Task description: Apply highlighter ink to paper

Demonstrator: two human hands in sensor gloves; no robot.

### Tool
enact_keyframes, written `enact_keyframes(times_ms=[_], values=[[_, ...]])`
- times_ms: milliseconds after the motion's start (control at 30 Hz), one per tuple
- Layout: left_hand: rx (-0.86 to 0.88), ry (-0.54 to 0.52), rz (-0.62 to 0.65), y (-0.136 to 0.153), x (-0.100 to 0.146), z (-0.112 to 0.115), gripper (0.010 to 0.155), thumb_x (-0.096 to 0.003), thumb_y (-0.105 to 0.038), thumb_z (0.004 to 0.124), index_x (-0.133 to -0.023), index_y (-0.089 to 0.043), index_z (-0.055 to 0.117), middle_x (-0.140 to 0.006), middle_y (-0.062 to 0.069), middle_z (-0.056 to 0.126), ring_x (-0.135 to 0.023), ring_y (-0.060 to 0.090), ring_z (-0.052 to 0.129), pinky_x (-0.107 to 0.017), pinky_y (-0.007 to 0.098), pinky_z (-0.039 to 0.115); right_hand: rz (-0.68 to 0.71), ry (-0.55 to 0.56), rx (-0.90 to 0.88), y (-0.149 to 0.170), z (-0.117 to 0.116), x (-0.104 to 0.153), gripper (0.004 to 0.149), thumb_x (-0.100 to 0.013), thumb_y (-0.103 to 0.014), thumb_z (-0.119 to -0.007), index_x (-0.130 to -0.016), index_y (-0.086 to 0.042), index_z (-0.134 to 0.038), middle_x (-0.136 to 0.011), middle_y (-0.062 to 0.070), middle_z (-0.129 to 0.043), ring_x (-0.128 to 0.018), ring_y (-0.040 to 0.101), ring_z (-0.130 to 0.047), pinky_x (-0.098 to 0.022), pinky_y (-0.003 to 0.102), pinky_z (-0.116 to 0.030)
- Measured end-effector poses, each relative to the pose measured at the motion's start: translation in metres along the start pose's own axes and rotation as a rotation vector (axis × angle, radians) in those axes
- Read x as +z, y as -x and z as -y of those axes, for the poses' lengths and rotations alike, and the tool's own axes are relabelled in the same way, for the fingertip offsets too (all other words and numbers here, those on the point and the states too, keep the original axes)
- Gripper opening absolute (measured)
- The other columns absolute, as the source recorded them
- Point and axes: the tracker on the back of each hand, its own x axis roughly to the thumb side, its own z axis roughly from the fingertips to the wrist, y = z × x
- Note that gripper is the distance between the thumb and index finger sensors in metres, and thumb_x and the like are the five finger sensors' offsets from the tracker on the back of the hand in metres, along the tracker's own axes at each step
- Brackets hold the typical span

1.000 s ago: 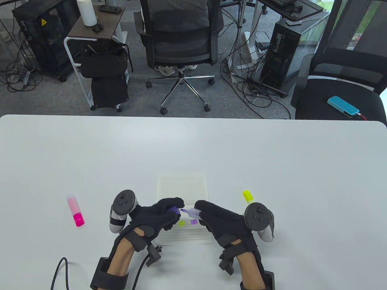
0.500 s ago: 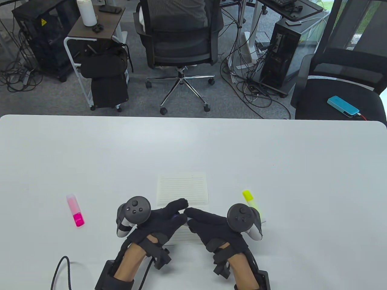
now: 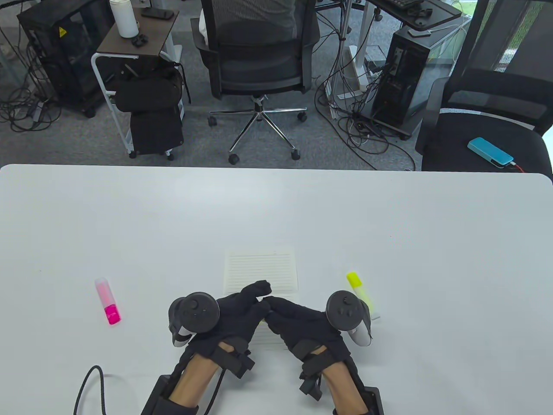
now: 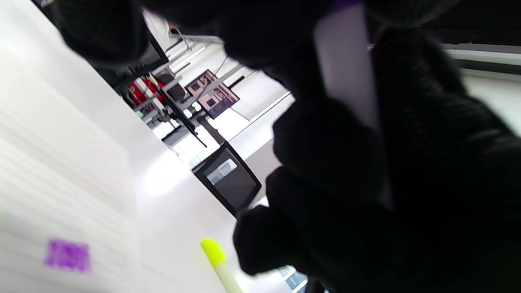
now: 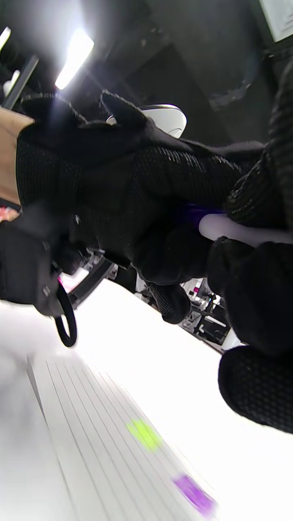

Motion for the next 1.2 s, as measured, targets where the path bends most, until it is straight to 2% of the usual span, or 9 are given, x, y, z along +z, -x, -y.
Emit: enact_keyframes(times_ms=[67,167,267,367,533,700,867,1067,1200], values=[[0.015,0.021,-0.001,0.001,-0.001,0.001,0.078,-0.0444,-0.068,0.062,-0.105,-0.021,0.050,-0.081,0.000,0.087,-0.052,0.017,0.093,-0.057,0.056,0.076,-0.007,0.023,0.023,0.001,0.012,0.005,0.047,-0.066,-0.033,-0.073,-0.107,-0.012,-0.065,-0.080,0.013,-0.086,-0.044,0.028,-0.089,-0.058,0.057,-0.072],[-0.038,-0.041,-0.021,0.009,0.004,-0.011,0.081,-0.0442,-0.069,0.062,-0.109,-0.025,0.040,-0.101,0.006,0.071,-0.076,0.027,0.087,-0.063,0.061,0.068,-0.072,0.196,0.124,0.007,0.042,0.020,0.047,-0.066,-0.031,-0.072,-0.108,-0.012,-0.062,-0.085,0.014,-0.084,-0.049,0.030,-0.089,-0.059,0.058,-0.070],[-0.047,-0.083,-0.047,0.018,0.008,-0.022,0.079,-0.0444,-0.069,0.061,-0.109,-0.028,0.043,-0.107,0.008,0.063,-0.088,0.033,0.078,-0.066,0.064,0.062,-0.197,0.404,0.243,0.015,0.073,0.041,0.048,-0.067,-0.028,-0.070,-0.111,-0.015,-0.058,-0.094,0.016,-0.078,-0.063,0.036,-0.086,-0.063,0.063,-0.064],[-0.039,-0.105,-0.063,0.023,0.009,-0.031,0.078,-0.0444,-0.068,0.062,-0.109,-0.029,0.044,-0.109,0.006,0.061,-0.094,0.036,0.072,-0.068,0.065,0.059,-0.441,0.578,0.320,0.034,0.104,0.070,0.048,-0.067,-0.025,-0.068,-0.113,-0.017,-0.056,-0.103,0.017,-0.073,-0.075,0.041,-0.081,-0.065,0.066,-0.059],[-0.019,-0.129,-0.062,0.024,0.011,-0.036,0.077,-0.0446,-0.068,0.062,-0.109,-0.030,0.046,-0.110,0.006,0.061,-0.096,0.037,0.070,-0.068,0.066,0.058,-0.732,0.749,0.185,0.073,0.132,0.104,0.048,-0.067,-0.021,-0.069,-0.113,-0.017,-0.056,-0.106,0.018,-0.070,-0.080,0.046,-0.076,-0.066,0.068,-0.055],[-0.022,-0.131,-0.057,0.023,0.011,-0.038,0.076,-0.0448,-0.068,0.062,-0.109,-0.030,0.048,-0.110,0.005,0.062,-0.096,0.037,0.070,-0.068,0.066,0.058,-0.939,0.704,0.202,0.094,0.139,0.112,0.048,-0.066,-0.021,-0.070,-0.113,-0.018,-0.058,-0.109,0.016,-0.070,-0.087,0.046,-0.070,-0.068,0.065,-0.051],[-0.043,-0.128,-0.075,0.025,0.012,-0.040,0.076,-0.0451,-0.067,0.063,-0.109,-0.029,0.050,-0.110,0.005,0.063,-0.096,0.037,0.070,-0.068,0.066,0.058,-0.989,0.708,0.299,0.090,0.133,0.104,0.050,-0.065,-0.020,-0.072,-0.113,-0.019,-0.058,-0.113,0.017,-0.066,-0.097,0.051,-0.055,-0.068,0.069,-0.046],[-0.049,-0.140,-0.087,0.028,0.014,-0.048,0.075,-0.0452,-0.067,0.063,-0.109,-0.029,0.050,-0.110,0.005,0.063,-0.096,0.038,0.070,-0.068,0.066,0.057,-0.968,0.675,0.279,0.087,0.128,0.099,0.053,-0.065,-0.020,-0.073,-0.115,-0.018,-0.054,-0.119,0.019,-0.055,-0.100,0.055,-0.044,-0.068,0.070,-0.041],[-0.050,-0.156,-0.102,0.031,0.015,-0.054,0.075,-0.0452,-0.067,0.063,-0.109,-0.028,0.050,-0.110,0.005,0.063,-0.096,0.037,0.069,-0.068,0.066,0.057,-0.819,0.690,0.298,0.073,0.126,0.095,0.055,-0.066,-0.027,-0.073,-0.116,-0.019,-0.051,-0.121,0.018,-0.050,-0.102,0.057,-0.042,-0.067,0.073,-0.039]])
